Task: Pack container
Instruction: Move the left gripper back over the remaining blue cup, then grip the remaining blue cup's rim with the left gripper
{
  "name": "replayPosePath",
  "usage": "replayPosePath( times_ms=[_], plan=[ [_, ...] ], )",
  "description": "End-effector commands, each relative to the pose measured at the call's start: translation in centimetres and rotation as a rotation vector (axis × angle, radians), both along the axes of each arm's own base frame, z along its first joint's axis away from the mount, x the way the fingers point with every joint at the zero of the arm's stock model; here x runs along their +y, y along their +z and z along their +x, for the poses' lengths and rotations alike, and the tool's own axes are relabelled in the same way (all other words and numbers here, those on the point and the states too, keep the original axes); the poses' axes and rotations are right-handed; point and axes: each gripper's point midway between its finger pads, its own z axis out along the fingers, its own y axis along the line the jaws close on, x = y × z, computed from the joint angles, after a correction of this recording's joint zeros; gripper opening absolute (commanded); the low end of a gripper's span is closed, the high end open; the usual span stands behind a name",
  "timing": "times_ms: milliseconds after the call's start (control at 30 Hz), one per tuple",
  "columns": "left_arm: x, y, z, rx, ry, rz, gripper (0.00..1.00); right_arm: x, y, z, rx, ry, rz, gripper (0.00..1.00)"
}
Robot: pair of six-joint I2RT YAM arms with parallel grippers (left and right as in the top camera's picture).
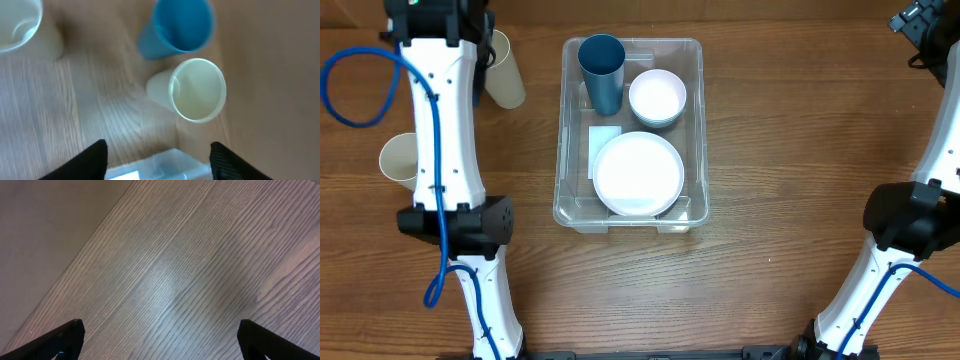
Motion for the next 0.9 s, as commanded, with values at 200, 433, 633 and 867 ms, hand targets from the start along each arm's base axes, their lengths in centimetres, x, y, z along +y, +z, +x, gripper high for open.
replayPosePath(
  times_ms=[200,433,633,867],
  plan=[
    [0.8,-3.0,1.3,-0.095,0.34,-0.069,0.83,0.1,3.5,-0.5,-0.078,-0.007,-0.03,1.0],
    [3.1,-2.0,3.3,-0.167,0.312,0.014,0.82,0.1,3.5,-0.5,-0.078,-0.007,-0.03,1.0],
    [5.4,-4.1,3.7,-0.125,0.342,0.01,0.76,0.1,3.5,-0.5,-0.078,-0.007,-0.03,1.0],
    [6.8,-7.3,4.6,-0.077,0.364,-0.007,0.74,0.1,3.5,-0.5,-0.078,-0.007,-0.03,1.0]
  ],
)
